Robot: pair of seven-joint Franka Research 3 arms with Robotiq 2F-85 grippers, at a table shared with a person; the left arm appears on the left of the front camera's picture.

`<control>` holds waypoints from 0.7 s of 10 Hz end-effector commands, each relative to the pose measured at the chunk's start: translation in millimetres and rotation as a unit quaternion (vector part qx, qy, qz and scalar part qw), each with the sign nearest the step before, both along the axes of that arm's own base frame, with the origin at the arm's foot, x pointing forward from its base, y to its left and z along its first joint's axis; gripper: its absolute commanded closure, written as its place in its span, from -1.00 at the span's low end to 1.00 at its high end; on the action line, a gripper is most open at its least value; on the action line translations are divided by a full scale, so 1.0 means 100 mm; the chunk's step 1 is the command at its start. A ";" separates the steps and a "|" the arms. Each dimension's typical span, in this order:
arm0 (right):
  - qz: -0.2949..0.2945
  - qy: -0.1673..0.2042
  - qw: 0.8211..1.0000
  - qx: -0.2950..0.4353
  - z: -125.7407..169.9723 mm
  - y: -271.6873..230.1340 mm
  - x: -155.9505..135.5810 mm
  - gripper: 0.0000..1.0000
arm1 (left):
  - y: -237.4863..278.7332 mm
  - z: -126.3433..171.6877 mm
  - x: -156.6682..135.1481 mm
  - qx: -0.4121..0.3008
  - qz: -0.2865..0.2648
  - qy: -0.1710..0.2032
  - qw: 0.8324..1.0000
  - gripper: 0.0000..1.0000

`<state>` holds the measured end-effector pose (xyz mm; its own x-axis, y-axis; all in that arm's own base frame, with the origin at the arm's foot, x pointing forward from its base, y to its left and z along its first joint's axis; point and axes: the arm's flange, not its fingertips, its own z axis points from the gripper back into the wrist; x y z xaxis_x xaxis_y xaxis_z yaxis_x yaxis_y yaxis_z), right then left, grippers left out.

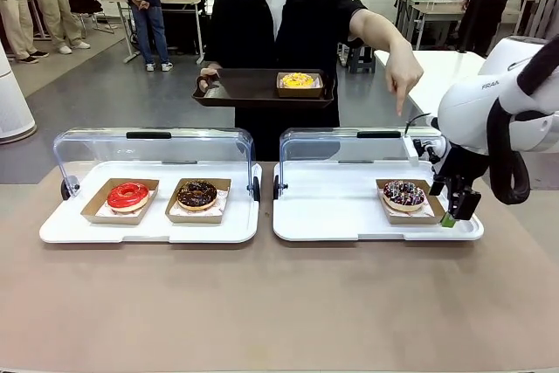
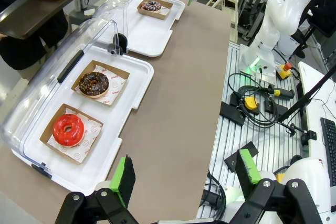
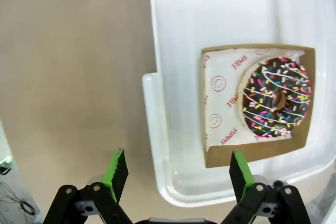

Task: Provide the desired donut to the person.
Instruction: Pick up and lift the Paper togo box containing the Donut pointed at by the person.

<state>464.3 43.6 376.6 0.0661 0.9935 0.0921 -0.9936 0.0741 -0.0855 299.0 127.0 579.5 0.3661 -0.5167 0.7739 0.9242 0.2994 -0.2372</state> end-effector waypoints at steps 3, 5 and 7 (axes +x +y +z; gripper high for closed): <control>-0.009 0.001 1.000 0.011 -0.13 -0.11 0.25 -1.00 | 0.01 0.01 0.00 -0.006 -0.004 -0.008 1.000 -1.00; -0.033 0.019 0.999 0.004 -0.03 -0.05 0.19 -1.00 | 0.01 0.01 0.00 -0.006 -0.004 -0.008 1.000 -1.00; -0.016 0.007 1.000 0.001 -0.11 -0.11 0.21 -1.00 | 0.01 0.01 0.00 -0.006 -0.004 -0.008 1.000 -1.00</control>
<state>484.7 35.3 367.6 0.1032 0.9904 0.0916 -0.9917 0.1095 -0.0669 299.0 127.1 579.5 0.3661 -0.5167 0.7739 0.9242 0.2994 -0.2373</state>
